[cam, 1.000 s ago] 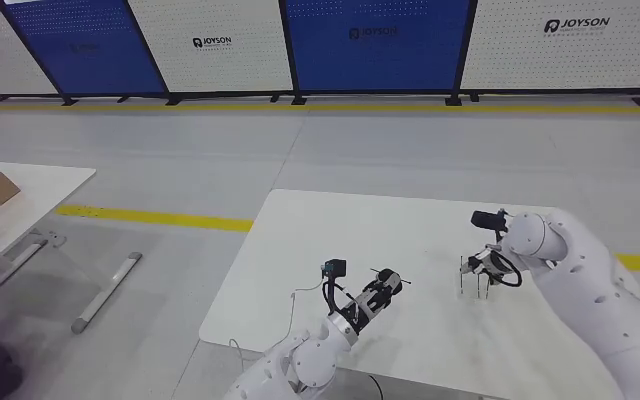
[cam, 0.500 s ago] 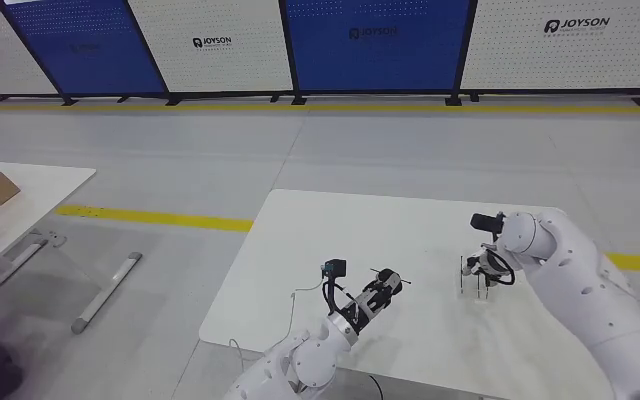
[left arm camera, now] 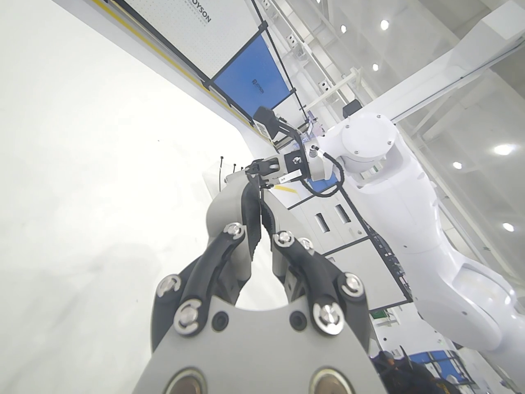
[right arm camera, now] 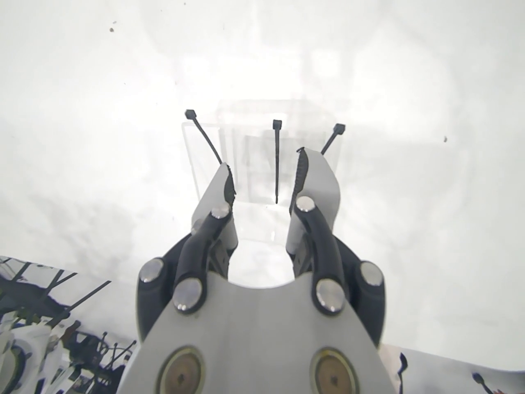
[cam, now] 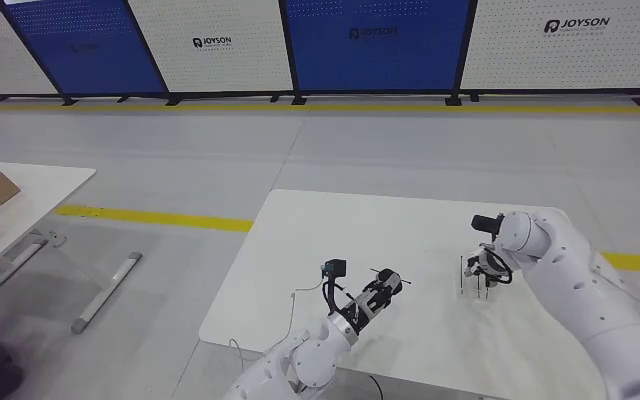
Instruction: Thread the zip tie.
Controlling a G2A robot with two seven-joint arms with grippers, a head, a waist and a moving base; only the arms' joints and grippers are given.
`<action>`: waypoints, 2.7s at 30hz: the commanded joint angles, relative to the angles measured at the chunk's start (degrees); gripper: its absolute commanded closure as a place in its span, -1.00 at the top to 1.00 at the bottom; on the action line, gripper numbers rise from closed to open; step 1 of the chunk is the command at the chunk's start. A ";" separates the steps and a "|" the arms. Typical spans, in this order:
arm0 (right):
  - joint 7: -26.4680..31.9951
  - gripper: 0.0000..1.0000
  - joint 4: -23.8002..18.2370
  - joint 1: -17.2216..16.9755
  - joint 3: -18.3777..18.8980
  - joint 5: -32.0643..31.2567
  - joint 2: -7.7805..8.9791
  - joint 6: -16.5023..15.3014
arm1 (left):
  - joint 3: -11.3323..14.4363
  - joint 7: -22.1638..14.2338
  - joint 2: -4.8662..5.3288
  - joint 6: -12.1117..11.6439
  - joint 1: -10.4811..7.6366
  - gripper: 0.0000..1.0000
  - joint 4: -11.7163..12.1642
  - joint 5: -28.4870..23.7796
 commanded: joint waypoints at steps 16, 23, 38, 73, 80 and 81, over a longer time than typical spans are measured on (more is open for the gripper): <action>-0.08 -0.56 7.83 2.43 -2.65 -0.70 -3.79 -0.78 | 0.00 0.00 0.00 0.00 0.00 -1.00 0.00 0.00; -0.14 -1.00 10.81 3.54 -3.16 -0.90 -5.16 -1.43 | 0.00 0.00 0.00 0.00 0.00 -1.00 0.00 0.00; -2.41 -1.00 11.91 3.35 -0.33 -0.48 -4.72 -5.40 | 0.00 0.00 0.00 0.00 0.00 -1.00 0.00 0.00; -10.48 -1.00 -41.71 -31.51 34.16 5.54 10.14 -4.46 | 0.00 0.00 0.00 0.00 0.00 -1.00 0.00 0.00; -27.05 -1.00 -50.76 -39.23 40.57 18.54 9.65 -7.70 | 0.00 0.00 0.00 0.00 0.00 -1.00 0.00 0.00; -29.49 -1.00 -52.95 -40.87 40.22 17.96 9.56 -7.48 | 0.00 0.00 0.00 0.00 0.00 -1.00 0.00 0.00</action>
